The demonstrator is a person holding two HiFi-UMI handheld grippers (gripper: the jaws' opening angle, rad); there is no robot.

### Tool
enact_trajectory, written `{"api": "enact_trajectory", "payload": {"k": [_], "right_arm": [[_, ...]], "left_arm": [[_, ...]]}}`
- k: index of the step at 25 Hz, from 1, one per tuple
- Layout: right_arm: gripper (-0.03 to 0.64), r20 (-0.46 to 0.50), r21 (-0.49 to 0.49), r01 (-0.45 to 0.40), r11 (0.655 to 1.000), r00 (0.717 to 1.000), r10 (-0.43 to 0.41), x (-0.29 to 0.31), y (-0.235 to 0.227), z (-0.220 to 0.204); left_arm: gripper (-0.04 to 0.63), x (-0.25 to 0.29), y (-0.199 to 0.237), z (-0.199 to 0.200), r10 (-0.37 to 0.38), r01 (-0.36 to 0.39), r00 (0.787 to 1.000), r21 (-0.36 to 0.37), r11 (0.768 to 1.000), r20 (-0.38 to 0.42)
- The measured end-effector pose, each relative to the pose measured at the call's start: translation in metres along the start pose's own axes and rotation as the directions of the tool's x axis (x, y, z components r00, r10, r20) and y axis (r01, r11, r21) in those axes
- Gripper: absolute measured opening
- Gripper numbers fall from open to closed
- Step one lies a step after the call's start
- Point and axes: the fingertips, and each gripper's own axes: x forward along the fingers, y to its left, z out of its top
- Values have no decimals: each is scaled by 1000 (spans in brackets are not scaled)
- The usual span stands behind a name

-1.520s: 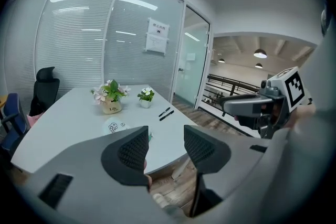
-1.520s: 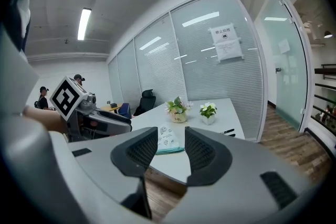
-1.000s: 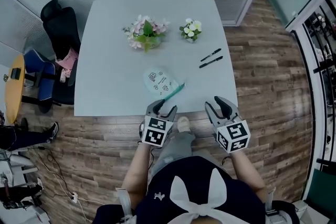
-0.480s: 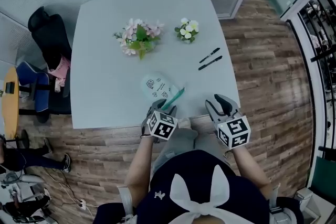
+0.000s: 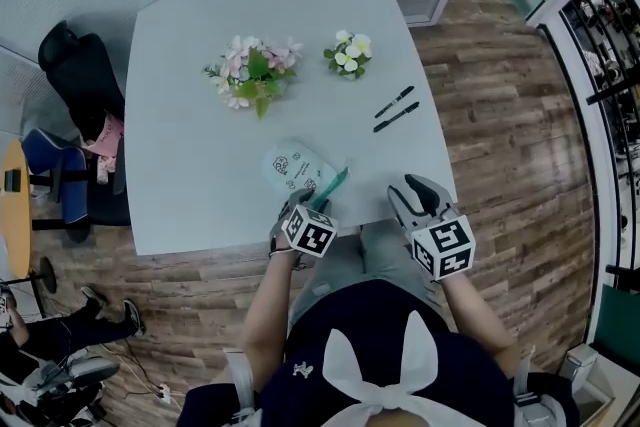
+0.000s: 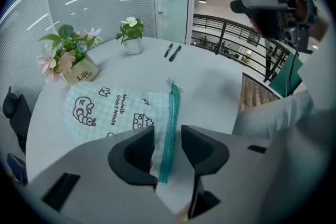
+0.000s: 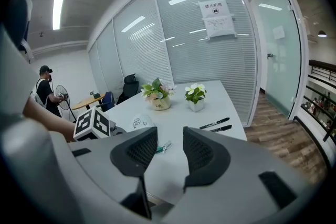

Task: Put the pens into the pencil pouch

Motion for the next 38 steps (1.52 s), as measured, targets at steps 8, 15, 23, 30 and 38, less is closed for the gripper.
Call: {"api": "enact_trajectory", "payload": {"k": [8, 15, 23, 30, 38], "right_arm": [[158, -12, 4, -5, 1000, 1000, 5, 5, -4, -1], [158, -9, -7, -17, 1000, 1000, 17, 17, -11, 7], [158, 23, -8, -20, 1000, 1000, 20, 27, -19, 27], [158, 34, -2, -12, 1000, 999, 12, 32, -26, 36], [158, 42, 5, 16, 1000, 999, -17, 39, -40, 45]], "left_arm": [[82, 3, 3, 2, -14, 14, 1000, -25, 1000, 4], [58, -10, 8, 17, -91, 102, 994, -181, 978, 67], [55, -42, 34, 61, -140, 243, 953, -401, 883, 267], [55, -70, 59, 94, -116, 308, 911, -467, 829, 395], [54, -93, 84, 117, -91, 364, 869, -502, 785, 487]]}}
